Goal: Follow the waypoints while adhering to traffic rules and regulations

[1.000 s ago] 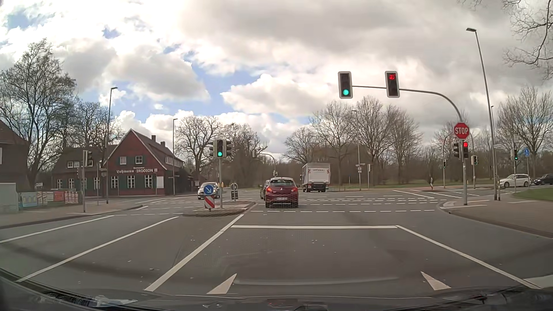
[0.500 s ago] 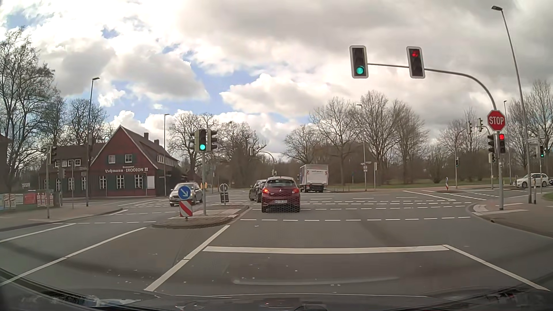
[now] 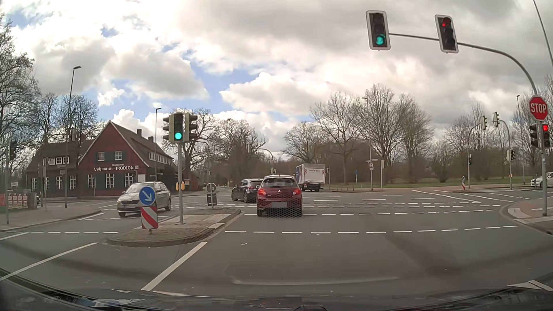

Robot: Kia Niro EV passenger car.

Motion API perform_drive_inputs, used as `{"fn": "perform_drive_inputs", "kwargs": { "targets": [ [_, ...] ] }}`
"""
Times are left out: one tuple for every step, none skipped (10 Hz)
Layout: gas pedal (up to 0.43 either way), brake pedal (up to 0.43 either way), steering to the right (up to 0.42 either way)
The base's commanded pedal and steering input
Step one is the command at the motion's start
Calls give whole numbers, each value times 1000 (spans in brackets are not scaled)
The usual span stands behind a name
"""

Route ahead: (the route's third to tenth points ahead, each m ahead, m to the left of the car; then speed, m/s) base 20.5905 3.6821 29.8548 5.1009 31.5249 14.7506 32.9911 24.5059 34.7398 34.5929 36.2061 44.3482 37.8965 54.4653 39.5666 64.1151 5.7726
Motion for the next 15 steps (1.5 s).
{"fn": "perform_drive_inputs", "kwargs": {
  "targets": [
    [0,0,1],
    [0,0,1],
    [0,0,2],
    [0,0,4],
    [0,0,4],
    [0,0,4],
    [8,0,4],
    [8,0,4],
    [8,0,4],
    [8,0,4],
    [8,0,4],
    [20,0,4],
    [39,0,4],
    [47,0,4],
    [47,0,4]
  ]
}}
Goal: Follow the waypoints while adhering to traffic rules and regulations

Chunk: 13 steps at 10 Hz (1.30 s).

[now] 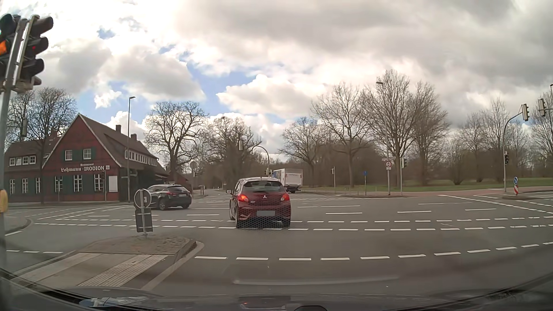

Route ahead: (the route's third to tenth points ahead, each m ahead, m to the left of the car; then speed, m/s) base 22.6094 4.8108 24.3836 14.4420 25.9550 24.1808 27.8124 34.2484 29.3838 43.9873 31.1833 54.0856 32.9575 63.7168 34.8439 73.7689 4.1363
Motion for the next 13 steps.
{"fn": "perform_drive_inputs", "kwargs": {
  "targets": [
    [47,0,4],
    [47,0,4],
    [59,0,4],
    [118,0,4],
    [150,0,4],
    [169,0,4],
    [189,0,4],
    [189,0,3],
    [189,0,-2],
    [189,0,-9],
    [197,0,-17],
    [209,0,-26],
    [209,0,-32]
  ]
}}
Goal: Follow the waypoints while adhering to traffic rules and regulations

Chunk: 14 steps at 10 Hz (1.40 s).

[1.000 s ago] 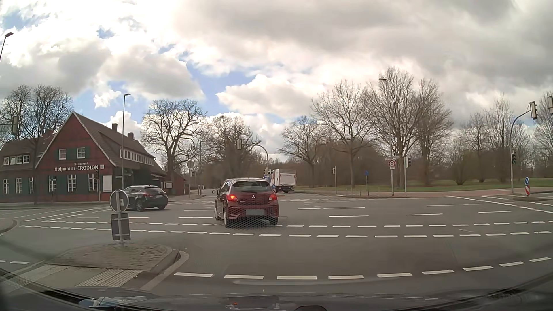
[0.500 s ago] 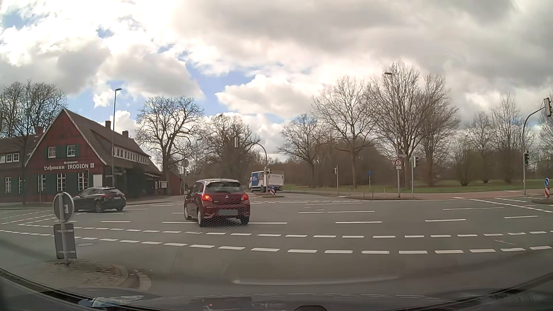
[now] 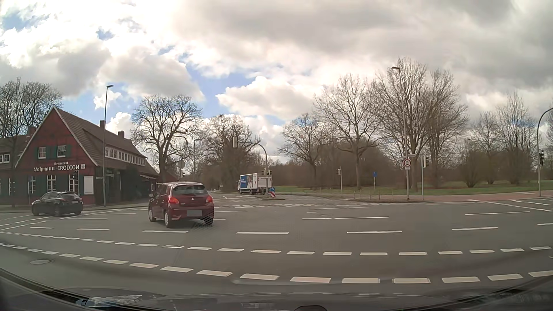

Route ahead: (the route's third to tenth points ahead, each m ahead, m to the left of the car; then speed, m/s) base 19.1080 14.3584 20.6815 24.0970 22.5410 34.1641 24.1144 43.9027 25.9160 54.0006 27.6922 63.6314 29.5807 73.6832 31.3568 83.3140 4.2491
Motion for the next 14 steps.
{"fn": "perform_drive_inputs", "kwargs": {
  "targets": [
    [209,0,-40],
    [197,0,-46],
    [197,0,-59],
    [197,0,-70],
    [197,0,-81],
    [197,0,-93],
    [197,0,-105],
    [189,0,-116],
    [189,0,-129],
    [189,0,-145],
    [189,0,-161],
    [189,0,-182],
    [197,0,-200],
    [197,0,-207]
  ]
}}
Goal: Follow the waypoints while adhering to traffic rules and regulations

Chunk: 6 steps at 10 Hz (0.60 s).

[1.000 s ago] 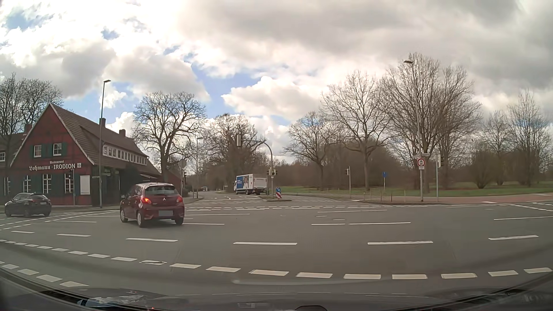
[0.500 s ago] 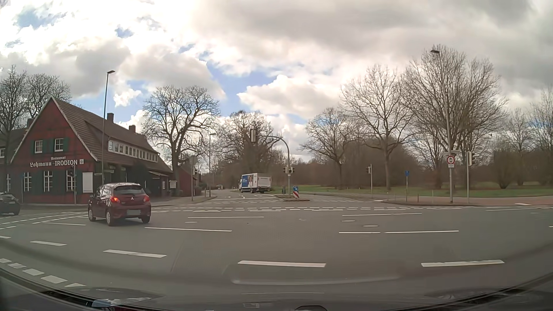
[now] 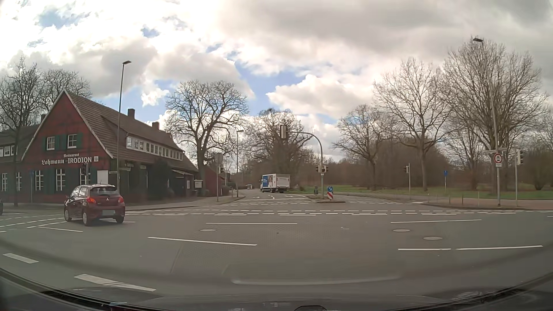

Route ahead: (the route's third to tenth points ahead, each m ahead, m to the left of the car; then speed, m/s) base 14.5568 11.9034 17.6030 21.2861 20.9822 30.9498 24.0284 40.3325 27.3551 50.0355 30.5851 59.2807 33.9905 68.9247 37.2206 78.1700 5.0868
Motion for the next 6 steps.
{"fn": "perform_drive_inputs", "kwargs": {
  "targets": [
    [209,0,-210],
    [220,0,-212],
    [228,0,-219],
    [228,0,-230],
    [220,0,-247],
    [220,0,-267]
  ]
}}
